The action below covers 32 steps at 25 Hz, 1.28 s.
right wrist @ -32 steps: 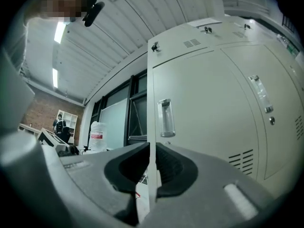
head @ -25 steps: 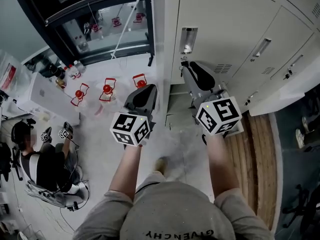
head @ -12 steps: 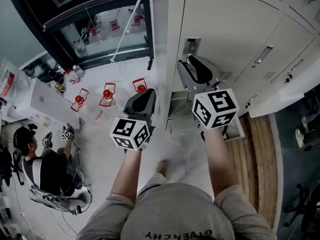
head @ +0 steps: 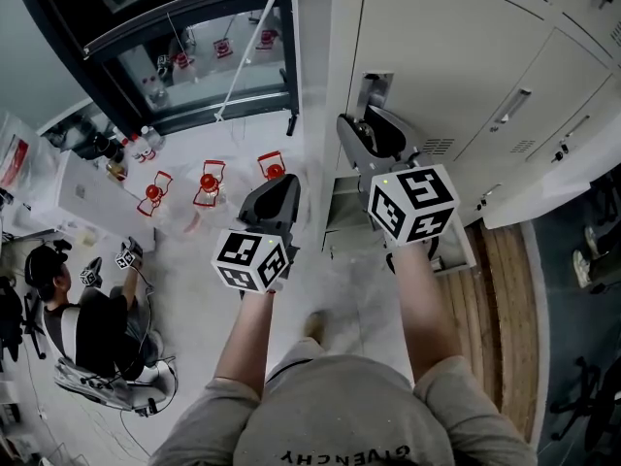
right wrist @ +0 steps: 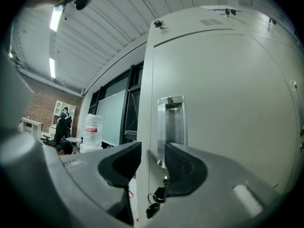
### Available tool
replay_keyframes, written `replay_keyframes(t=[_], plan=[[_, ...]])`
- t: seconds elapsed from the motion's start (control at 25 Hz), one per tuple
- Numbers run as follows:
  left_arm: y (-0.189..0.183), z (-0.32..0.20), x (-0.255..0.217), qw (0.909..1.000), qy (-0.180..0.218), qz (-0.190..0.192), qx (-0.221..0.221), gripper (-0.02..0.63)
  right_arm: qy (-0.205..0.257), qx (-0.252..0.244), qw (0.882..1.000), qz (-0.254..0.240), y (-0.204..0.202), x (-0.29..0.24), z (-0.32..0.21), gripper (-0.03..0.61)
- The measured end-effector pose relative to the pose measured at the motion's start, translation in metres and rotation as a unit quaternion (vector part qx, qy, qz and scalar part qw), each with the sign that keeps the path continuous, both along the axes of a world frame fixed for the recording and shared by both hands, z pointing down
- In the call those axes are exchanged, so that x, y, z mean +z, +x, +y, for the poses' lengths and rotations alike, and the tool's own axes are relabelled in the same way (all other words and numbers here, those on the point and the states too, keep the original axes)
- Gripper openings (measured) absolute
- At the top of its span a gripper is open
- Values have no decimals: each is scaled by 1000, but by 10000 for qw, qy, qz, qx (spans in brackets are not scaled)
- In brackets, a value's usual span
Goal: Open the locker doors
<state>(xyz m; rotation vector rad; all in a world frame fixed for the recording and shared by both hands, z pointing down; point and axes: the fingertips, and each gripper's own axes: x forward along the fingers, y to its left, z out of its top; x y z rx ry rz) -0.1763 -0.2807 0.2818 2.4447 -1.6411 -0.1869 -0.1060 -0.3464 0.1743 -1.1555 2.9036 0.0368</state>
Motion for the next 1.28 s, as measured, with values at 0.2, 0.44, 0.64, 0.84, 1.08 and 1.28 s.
replay_keyframes(t=[0.2,0.44,0.64,0.84,1.08,1.28], plan=[[1,4,3,10000,29,16,30,-2,93,-2,10000,2,2,0,8,144],[9,9,7,9999,17,-2,139,-2,297,116,9994,125,10,0,24,149],[21,16,5,9999,41,-43,150,-2,403,185,9989,162,23,1,39,146],[32,32,3,10000,56,11,35,-2,419,144,9988,226,34,0,55,140],[56,58,5,10000,38,-10,-28,-2,408,145,9989,179,57,1,72,118],[69,83,11,10000,-9,-35,-90,-2,387,67,9992,69,76,1,90,117]])
